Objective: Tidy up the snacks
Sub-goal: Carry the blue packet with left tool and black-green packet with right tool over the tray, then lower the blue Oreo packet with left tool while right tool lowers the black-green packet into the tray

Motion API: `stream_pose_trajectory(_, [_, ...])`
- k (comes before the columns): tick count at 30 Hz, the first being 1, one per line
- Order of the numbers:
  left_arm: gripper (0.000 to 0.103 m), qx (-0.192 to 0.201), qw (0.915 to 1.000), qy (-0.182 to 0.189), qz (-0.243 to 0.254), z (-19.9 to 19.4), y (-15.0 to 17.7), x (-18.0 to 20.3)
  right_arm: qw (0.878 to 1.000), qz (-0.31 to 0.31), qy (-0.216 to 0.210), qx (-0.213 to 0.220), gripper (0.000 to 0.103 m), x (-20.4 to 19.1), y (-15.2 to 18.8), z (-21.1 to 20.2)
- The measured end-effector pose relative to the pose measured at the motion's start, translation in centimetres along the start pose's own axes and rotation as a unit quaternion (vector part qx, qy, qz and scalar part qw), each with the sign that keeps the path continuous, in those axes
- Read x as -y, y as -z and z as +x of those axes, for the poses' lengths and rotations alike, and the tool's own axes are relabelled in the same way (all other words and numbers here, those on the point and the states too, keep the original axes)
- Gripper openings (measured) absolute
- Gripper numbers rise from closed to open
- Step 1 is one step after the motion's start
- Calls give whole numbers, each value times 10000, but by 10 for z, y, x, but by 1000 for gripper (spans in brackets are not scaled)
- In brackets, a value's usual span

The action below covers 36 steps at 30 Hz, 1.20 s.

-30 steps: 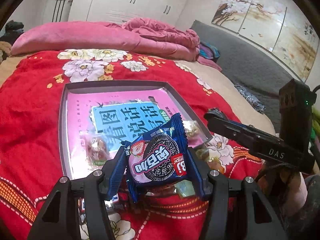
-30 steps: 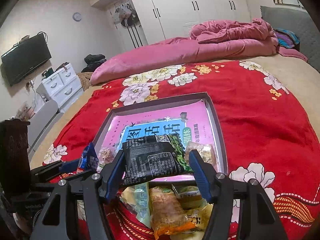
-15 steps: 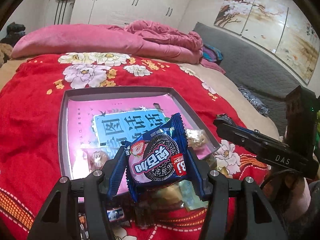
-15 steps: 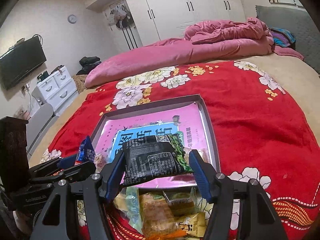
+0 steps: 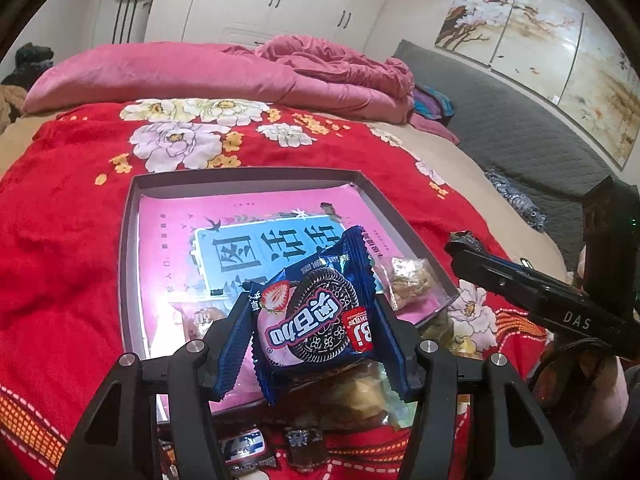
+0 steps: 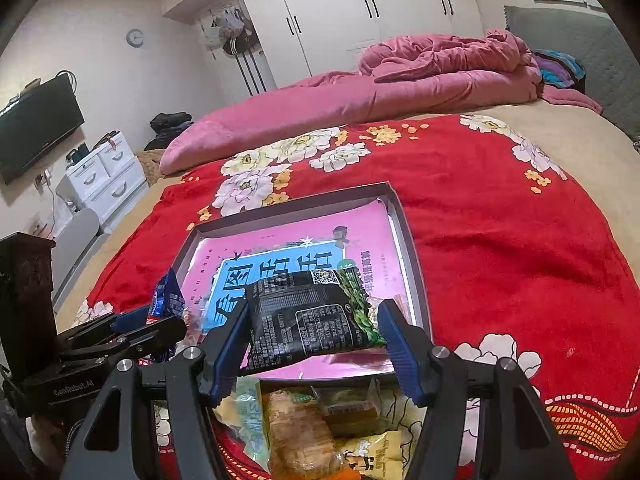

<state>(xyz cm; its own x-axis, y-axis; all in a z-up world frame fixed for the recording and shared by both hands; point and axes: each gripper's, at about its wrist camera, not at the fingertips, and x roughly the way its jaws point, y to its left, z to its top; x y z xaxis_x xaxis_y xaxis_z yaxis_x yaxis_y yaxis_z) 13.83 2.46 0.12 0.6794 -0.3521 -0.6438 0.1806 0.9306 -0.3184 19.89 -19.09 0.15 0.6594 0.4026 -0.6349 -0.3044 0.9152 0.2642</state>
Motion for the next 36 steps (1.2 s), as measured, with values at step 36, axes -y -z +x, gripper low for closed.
stream_pose_trajectory(36, [60, -554, 9977, -156, 355, 49, -2, 6, 9963, -384, 336, -687, 64, -11, 10, 51])
